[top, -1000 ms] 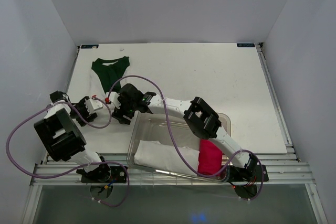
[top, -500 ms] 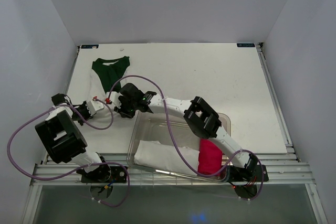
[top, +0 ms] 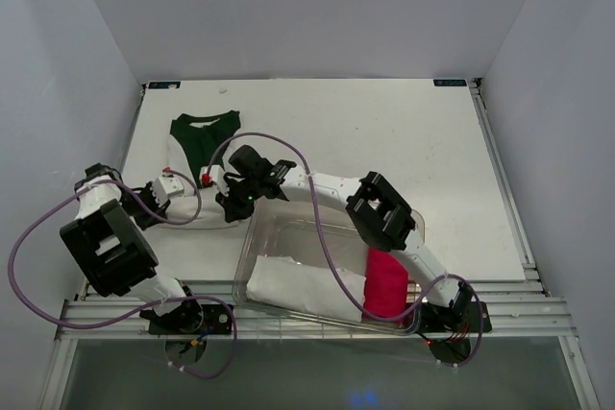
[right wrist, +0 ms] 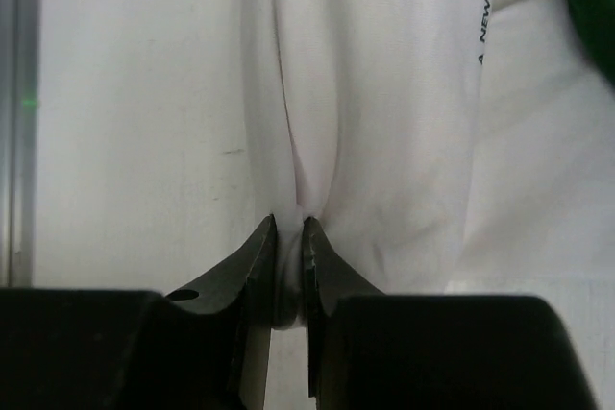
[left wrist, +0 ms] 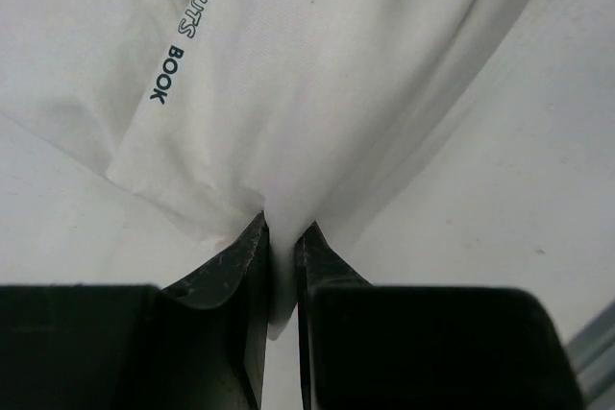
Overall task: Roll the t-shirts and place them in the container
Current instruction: Roll the T-shirt to the center of the board.
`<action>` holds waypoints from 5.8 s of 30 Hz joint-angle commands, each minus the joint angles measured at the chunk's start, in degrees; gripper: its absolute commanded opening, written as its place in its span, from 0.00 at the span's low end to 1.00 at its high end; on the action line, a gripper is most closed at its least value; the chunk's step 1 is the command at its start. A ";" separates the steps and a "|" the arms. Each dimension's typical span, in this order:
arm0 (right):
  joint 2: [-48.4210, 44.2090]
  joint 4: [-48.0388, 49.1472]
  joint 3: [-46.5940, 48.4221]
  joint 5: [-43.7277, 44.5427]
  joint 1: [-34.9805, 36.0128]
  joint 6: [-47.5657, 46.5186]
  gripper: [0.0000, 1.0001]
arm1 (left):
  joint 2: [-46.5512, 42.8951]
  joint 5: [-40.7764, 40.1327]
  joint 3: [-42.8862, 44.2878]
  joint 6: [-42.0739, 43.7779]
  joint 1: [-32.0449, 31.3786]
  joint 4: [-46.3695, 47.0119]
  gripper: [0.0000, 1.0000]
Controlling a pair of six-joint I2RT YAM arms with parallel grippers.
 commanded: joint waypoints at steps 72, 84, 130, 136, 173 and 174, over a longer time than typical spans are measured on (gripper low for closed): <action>-4.08 10.80 3.72 -5.26 -5.99 31.87 0.16 | 11.65 13.65 35.05 -30.68 3.82 -13.86 0.49; -6.63 9.65 -0.67 14.65 2.45 0.52 0.61 | -2.86 5.99 11.06 1.84 0.49 -7.64 0.98; -0.47 -6.59 6.97 -12.61 -3.16 4.88 0.08 | 6.10 -1.38 13.39 12.57 -0.93 -15.49 0.00; -1.00 -9.94 8.81 -20.99 -3.96 6.02 0.08 | 8.48 -3.23 17.73 15.58 -0.05 -28.11 0.00; 7.53 21.09 6.44 -17.76 -13.45 52.26 0.68 | 20.08 10.30 32.31 -30.56 -0.05 -11.58 0.79; 7.17 20.39 7.22 -17.23 -13.54 51.39 0.68 | 19.47 10.47 32.57 -30.74 -0.05 -11.76 0.79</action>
